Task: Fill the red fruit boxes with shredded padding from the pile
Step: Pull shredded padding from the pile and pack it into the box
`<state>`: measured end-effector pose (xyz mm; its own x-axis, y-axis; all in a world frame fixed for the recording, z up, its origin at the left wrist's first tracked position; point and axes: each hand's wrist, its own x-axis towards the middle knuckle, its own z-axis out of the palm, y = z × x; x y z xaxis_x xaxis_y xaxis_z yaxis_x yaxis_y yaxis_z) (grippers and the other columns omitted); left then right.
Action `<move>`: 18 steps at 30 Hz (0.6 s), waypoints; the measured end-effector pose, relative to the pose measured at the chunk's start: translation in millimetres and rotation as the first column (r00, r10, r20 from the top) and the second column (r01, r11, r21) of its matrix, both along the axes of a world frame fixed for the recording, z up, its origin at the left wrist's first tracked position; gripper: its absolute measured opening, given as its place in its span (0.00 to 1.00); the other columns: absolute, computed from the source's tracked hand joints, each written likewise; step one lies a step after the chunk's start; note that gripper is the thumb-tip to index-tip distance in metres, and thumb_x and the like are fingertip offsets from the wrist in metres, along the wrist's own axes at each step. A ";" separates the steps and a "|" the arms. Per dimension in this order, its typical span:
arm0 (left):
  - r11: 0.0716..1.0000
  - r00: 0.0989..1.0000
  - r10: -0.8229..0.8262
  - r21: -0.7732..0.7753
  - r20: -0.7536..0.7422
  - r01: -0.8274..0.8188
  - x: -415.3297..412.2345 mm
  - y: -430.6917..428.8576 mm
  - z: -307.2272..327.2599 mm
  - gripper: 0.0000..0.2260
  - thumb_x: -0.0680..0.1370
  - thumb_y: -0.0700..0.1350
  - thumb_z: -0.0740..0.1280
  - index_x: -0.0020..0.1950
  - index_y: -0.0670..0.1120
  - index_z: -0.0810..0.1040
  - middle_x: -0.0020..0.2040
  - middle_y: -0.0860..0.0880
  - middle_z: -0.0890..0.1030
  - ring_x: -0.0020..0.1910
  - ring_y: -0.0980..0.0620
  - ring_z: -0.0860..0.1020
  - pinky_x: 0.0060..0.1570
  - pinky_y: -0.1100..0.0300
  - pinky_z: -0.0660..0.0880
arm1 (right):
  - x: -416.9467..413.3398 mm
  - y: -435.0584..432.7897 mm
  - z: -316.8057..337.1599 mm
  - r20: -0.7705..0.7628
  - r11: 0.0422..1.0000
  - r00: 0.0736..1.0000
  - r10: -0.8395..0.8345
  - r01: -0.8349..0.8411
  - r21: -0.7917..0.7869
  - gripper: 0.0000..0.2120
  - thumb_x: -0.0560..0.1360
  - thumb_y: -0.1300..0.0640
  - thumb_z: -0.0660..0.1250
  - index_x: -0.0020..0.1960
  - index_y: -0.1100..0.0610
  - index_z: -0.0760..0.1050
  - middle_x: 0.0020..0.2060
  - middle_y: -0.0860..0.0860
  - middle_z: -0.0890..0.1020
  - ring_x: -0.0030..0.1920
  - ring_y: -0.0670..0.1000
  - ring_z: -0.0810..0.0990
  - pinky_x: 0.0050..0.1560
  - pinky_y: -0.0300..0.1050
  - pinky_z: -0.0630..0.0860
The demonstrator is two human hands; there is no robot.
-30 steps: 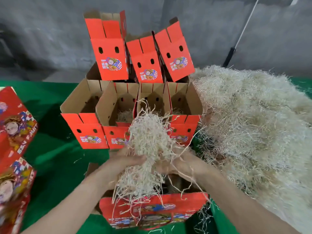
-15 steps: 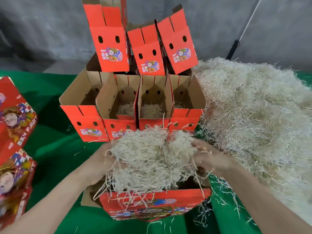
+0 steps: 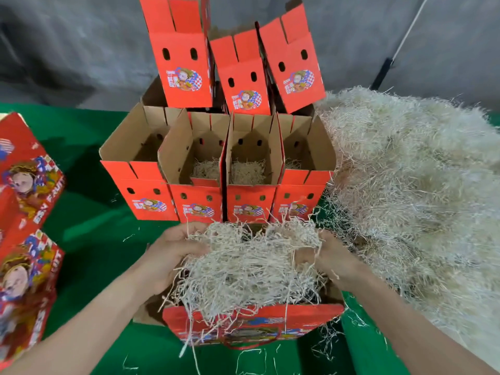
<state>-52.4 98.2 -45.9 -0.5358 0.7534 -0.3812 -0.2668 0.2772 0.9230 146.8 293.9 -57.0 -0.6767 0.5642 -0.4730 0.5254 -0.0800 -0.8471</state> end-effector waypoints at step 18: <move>0.981 0.964 -0.176 -0.117 -0.201 0.155 4.3 6.5 6.6 0.14 0.72 0.39 0.71 0.52 0.56 0.75 0.49 0.57 0.77 0.48 0.58 0.74 0.49 0.63 0.69 | -4.1 -11.1 1.8 -0.102 0.975 0.983 -0.155 0.136 -0.173 0.45 0.68 0.58 0.73 0.73 0.62 0.48 0.66 0.58 0.68 0.59 0.51 0.70 0.62 0.49 0.67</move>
